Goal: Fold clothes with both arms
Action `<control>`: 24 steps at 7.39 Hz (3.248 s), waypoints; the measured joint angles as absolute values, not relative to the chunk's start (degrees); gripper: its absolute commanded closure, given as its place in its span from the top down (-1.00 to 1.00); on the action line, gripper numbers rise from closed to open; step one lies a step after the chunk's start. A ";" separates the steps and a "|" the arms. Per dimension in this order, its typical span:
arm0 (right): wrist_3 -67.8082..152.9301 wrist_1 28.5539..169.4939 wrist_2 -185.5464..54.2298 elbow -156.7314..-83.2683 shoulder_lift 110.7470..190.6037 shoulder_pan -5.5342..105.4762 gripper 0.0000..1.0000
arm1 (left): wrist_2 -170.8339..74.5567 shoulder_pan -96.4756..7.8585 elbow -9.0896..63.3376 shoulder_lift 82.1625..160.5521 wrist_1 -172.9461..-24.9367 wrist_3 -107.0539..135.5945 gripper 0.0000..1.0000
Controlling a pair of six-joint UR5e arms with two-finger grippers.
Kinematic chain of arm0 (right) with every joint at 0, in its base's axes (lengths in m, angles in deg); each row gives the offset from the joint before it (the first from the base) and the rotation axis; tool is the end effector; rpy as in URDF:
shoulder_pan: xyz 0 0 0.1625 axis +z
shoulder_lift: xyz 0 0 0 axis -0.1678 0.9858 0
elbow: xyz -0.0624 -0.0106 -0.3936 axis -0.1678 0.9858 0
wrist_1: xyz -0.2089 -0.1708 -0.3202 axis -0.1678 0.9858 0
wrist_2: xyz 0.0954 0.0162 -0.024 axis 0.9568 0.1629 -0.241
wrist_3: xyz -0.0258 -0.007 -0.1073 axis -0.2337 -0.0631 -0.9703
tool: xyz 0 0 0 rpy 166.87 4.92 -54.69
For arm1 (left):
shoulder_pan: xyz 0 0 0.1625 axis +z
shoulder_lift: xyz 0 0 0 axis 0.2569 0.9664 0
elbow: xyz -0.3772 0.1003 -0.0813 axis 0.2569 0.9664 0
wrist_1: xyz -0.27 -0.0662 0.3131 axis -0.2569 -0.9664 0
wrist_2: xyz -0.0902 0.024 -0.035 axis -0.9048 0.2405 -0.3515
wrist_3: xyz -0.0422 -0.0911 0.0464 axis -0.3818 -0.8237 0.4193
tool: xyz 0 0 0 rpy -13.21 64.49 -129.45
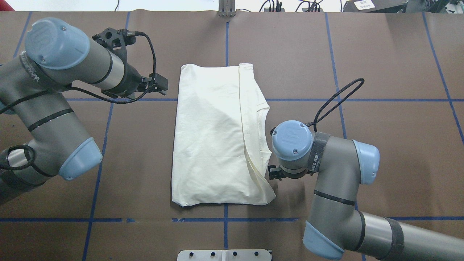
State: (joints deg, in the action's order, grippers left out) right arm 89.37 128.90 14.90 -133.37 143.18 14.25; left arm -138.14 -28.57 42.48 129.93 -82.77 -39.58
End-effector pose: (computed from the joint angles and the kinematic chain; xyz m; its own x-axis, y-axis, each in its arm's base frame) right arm -0.5131 -0.3450 0.2896 0.8582 -0.0970 0.5040 0.1008 0.9947 0.0199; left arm 0.3811 -0.4888 0.2142 0.5458 -0.0492 -0.8365 0.2399 0.9657 0.0997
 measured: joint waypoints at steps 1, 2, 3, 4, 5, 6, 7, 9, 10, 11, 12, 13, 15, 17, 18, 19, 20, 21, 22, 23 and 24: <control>88.64 128.72 14.97 -134.13 142.20 15.78 1.00 | -138.15 -28.55 42.53 130.00 -82.77 -39.62 1.00; 87.12 128.28 14.95 -133.21 139.49 17.19 1.00 | -138.19 -28.53 42.54 130.03 -82.79 -39.63 1.00; 86.03 126.76 14.92 -130.17 136.19 17.90 1.00 | -138.21 -28.53 42.50 130.02 -82.83 -39.60 1.00; 85.59 124.15 14.92 -125.74 133.04 17.91 1.00 | -138.22 -28.50 42.43 129.91 -82.84 -39.47 1.00; 85.38 122.19 15.02 -121.75 130.83 17.40 1.00 | -138.22 -28.49 42.38 129.77 -82.85 -39.30 1.00; 85.28 121.38 15.60 -119.57 129.96 16.67 1.00 | -138.23 -28.51 42.28 129.72 -82.88 -39.19 1.00; 85.27 121.27 16.87 -118.70 129.82 16.18 1.00 | -138.23 -28.51 42.10 129.71 -82.93 -39.14 1.00; 85.35 121.68 18.81 -118.28 130.34 15.64 1.00 | -138.23 -28.46 41.42 129.72 -83.82 -39.31 1.00; 85.31 122.69 19.14 -118.36 130.57 15.54 1.00 | -138.23 -28.35 40.94 129.76 -84.41 -39.50 1.00; 85.25 123.82 19.27 -118.48 130.71 15.53 1.00 | -138.23 -28.17 40.54 129.78 -84.85 -39.59 1.00; 85.22 124.60 19.31 -118.60 130.88 15.54 1.00 | -138.23 -28.02 40.35 129.79 -85.04 -39.65 1.00; 85.22 124.96 19.33 -118.67 131.21 15.55 1.00 | -138.23 -27.93 40.33 129.80 -85.10 -39.69 1.00; 85.21 125.11 19.32 -118.74 131.93 15.59 1.00 | -138.25 -27.85 40.31 129.89 -85.33 -39.78 1.00; 85.19 125.11 19.28 -119.08 132.83 16.22 1.00 | -138.30 -27.81 40.31 130.01 -85.47 -39.81 1.00; 85.09 125.11 19.31 -120.00 134.16 16.97 1.00 | -138.31 -27.68 40.32 130.04 -85.49 -39.88 1.00; 84.43 125.11 19.32 -121.83 136.29 17.92 1.00 | -138.31 -27.33 40.35 130.06 -85.51 -40.27 1.00; 82.96 125.09 19.32 -124.51 139.15 18.86 1.00 | -138.31 -26.79 40.40 130.13 -85.53 -40.93 1.00; 81.72 125.13 19.32 -127.03 141.66 19.62 1.00 | -138.31 -26.42 40.47 130.24 -85.53 -41.42 1.00; 81.14 125.39 19.61 -128.82 142.46 20.51 1.00 | -138.31 -26.25 40.52 130.32 -85.56 -41.77 1.00; 80.95 125.63 20.26 -129.69 141.69 21.41 1.00 | -138.31 -26.21 40.57 130.37 -85.57 -41.95 1.00; 80.89 125.59 20.74 -129.56 140.01 22.15 1.00 | -138.31 -26.14 40.62 130.42 -85.56 -42.04 1.00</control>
State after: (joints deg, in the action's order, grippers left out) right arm 80.89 125.59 20.74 -129.56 140.01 22.15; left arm -138.31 -26.14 40.62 130.42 -85.56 -42.04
